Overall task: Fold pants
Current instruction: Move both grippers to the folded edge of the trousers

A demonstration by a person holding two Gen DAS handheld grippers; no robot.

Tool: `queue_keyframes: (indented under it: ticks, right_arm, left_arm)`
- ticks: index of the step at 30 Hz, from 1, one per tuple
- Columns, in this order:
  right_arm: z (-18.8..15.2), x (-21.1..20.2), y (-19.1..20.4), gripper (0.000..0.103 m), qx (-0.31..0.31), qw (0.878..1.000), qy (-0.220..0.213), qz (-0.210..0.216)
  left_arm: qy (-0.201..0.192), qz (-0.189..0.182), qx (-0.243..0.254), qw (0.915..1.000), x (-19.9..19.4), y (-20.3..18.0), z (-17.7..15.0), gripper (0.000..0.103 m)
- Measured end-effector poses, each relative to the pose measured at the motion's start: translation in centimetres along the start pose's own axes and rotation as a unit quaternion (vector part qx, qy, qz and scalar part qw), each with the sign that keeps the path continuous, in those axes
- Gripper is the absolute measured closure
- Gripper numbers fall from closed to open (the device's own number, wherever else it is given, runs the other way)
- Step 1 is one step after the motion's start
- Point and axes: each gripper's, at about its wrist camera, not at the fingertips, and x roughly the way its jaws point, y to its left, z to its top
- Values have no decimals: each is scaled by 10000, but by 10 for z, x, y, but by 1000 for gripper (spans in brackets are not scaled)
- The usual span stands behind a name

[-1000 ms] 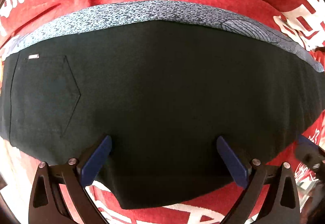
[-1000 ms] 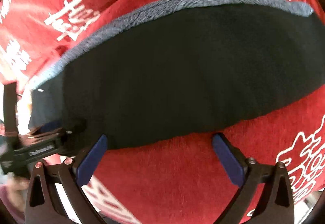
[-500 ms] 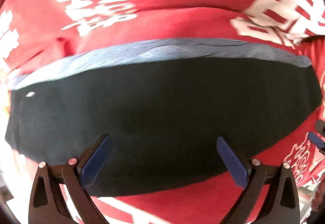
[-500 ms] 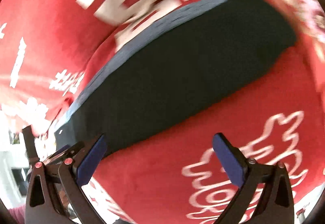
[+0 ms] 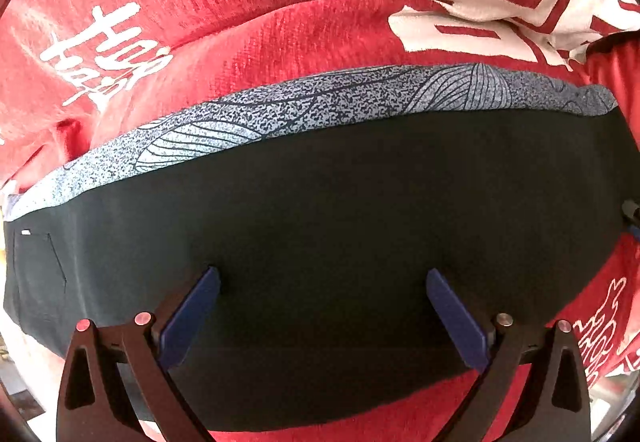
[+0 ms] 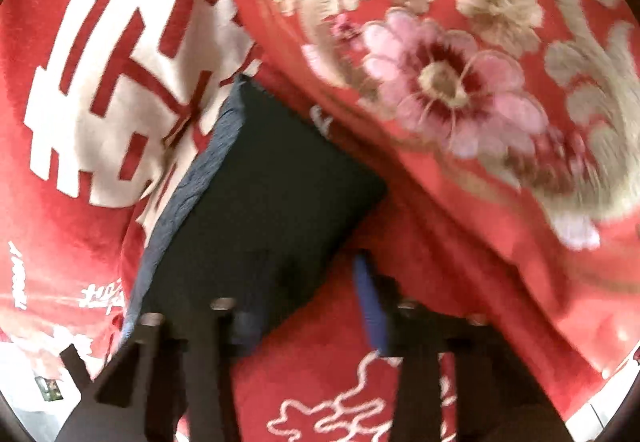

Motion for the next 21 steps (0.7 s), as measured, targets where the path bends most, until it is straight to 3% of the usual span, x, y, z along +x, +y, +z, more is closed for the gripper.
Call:
queue_keyframes:
  ticks: [2, 7, 10, 12, 16, 21]
  right_arm:
    - [4, 0, 6, 92, -39, 10000, -72, 46]
    - [9, -12, 34, 92, -1030, 9938, -355, -235]
    - [14, 13, 15, 92, -817, 9961, 76, -317]
    - [14, 11, 10, 87, -667, 9976, 43, -183]
    - [6, -4, 16, 80, -762, 9954, 50, -572]
    - [-7, -22, 25, 79, -602, 9979, -64, -236]
  left_arm:
    - [12, 43, 11, 10000, -1, -1, -1, 0]
    - [-76, 58, -20, 10000, 2, -4, -4, 0]
    - [-64, 49, -18, 10000, 2, -3, -5, 0]
    - [-55, 21, -16, 10000, 3, -3, -4, 0]
    - [-68, 14, -20, 10000, 3, -3, -7, 0]
    - [-66, 4, -29, 10000, 2, -4, -8, 0]
